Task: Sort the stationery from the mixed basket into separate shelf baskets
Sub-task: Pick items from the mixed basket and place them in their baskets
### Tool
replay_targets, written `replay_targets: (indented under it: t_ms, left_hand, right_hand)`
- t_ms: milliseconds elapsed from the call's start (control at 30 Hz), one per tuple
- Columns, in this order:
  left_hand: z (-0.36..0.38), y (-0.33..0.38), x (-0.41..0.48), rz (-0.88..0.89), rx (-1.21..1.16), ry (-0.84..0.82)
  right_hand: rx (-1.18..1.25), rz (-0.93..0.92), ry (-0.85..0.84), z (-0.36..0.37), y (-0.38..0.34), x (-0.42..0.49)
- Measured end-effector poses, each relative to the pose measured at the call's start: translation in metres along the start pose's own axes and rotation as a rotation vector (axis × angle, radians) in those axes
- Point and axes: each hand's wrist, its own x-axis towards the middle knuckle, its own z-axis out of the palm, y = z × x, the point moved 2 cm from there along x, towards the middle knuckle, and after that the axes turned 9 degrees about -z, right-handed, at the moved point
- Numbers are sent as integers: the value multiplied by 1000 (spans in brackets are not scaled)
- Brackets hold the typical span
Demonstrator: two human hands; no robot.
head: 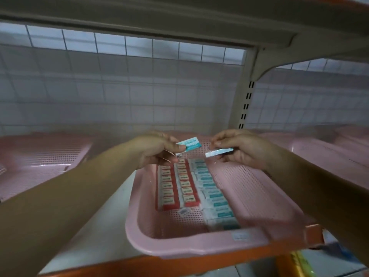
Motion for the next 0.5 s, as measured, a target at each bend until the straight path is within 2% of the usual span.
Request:
replay_targets:
  t_ms: [133, 333, 500]
  left_hand:
    - [1, -4, 9, -24, -12, 42]
    - [-1, -11, 23, -48, 9, 130]
    - [4, -7, 33, -36, 52, 166]
  right_hand:
    - [-31, -24, -51, -7, 5, 8]
    - [-283, -75, -96, -11, 13, 26]
    - [-466, -3, -125, -9, 17, 38]
